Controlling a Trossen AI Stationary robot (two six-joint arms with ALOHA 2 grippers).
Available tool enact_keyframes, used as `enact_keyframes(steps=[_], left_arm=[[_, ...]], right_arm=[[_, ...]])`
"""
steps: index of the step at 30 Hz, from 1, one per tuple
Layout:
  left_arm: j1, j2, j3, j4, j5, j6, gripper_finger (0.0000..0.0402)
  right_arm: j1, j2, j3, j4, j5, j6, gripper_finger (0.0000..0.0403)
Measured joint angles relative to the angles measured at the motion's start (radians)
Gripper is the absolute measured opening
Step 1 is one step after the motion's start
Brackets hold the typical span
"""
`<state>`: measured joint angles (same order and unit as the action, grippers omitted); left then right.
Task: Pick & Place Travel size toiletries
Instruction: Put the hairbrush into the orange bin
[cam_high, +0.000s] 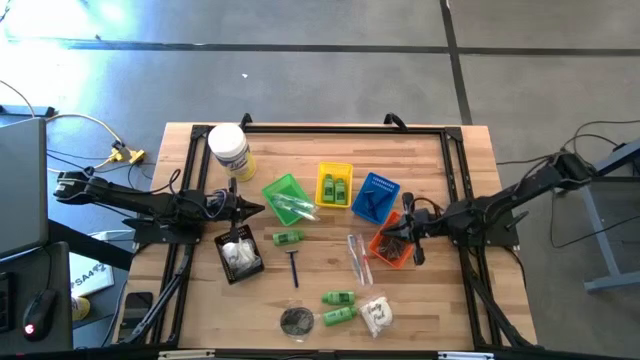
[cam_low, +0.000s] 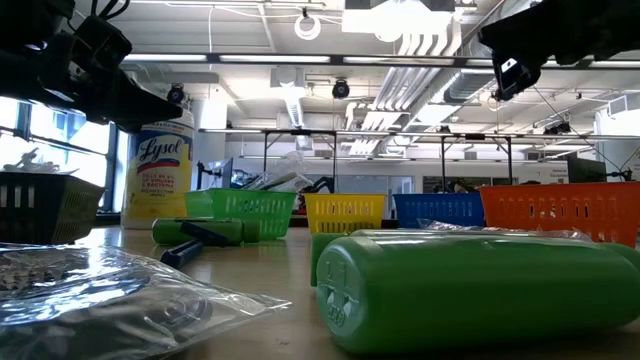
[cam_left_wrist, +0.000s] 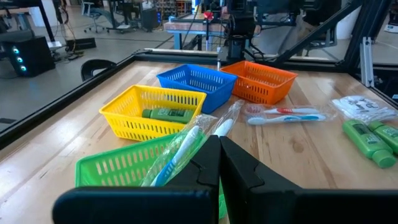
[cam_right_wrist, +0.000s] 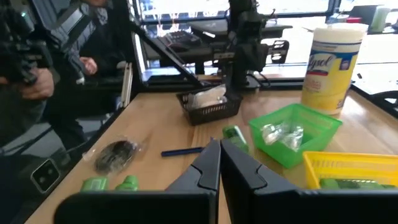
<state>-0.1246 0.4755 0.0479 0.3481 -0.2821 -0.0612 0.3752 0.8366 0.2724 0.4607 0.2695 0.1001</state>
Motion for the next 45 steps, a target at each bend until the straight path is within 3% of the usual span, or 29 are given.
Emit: enact_keyframes(steps=[13,25,29,37,45], left_arm=[[0.000,0.000,0.000,0.000,0.000,-0.001,0.0000],[0.000,0.000,0.000,0.001,0.031,-0.019,0.0000],[-0.006,0.003,0.019,-0.026,0.095,-0.018,0.0000],[-0.204,0.140,0.145,-0.094,-0.005,0.003,0.0000],[-0.480,0.491,0.338,-0.090,-0.106,0.004,0.0000]], right_arm=[[0.104,0.154,0.003,0.118,0.031,0.001,0.0004],[0.099,0.198,0.004,0.151,0.032,-0.001,0.0004],[0.090,0.214,0.004,0.168,0.058,-0.018,0.0004],[0.087,0.216,0.004,0.165,0.070,-0.018,0.0004],[0.088,0.215,0.004,0.143,0.069,-0.018,0.0004]])
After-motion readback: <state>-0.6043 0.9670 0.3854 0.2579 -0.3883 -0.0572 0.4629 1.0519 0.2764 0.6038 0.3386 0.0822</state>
